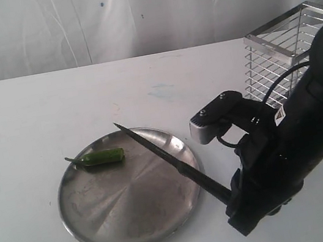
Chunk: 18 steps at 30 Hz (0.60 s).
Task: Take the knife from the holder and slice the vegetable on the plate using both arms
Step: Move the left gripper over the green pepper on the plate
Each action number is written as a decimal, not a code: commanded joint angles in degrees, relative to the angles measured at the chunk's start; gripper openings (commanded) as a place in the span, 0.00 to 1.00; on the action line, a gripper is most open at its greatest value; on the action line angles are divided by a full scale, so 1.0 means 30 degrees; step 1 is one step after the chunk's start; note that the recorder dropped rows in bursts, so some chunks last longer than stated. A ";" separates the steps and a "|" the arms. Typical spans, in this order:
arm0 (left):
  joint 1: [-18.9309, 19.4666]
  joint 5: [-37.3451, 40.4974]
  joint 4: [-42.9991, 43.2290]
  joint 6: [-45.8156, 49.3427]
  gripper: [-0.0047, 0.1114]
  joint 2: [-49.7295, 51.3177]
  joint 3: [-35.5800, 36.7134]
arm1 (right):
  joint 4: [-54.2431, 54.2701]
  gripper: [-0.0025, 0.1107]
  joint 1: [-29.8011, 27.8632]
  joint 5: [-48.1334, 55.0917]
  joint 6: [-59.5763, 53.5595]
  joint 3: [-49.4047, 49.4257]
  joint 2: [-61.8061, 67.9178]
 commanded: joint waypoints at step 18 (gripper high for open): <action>-0.0109 -0.4099 -0.9748 -0.5332 0.04 -0.0063 0.0078 | 0.1564 0.02 0.0065 -0.3075 0.1164 0.0974 0.0481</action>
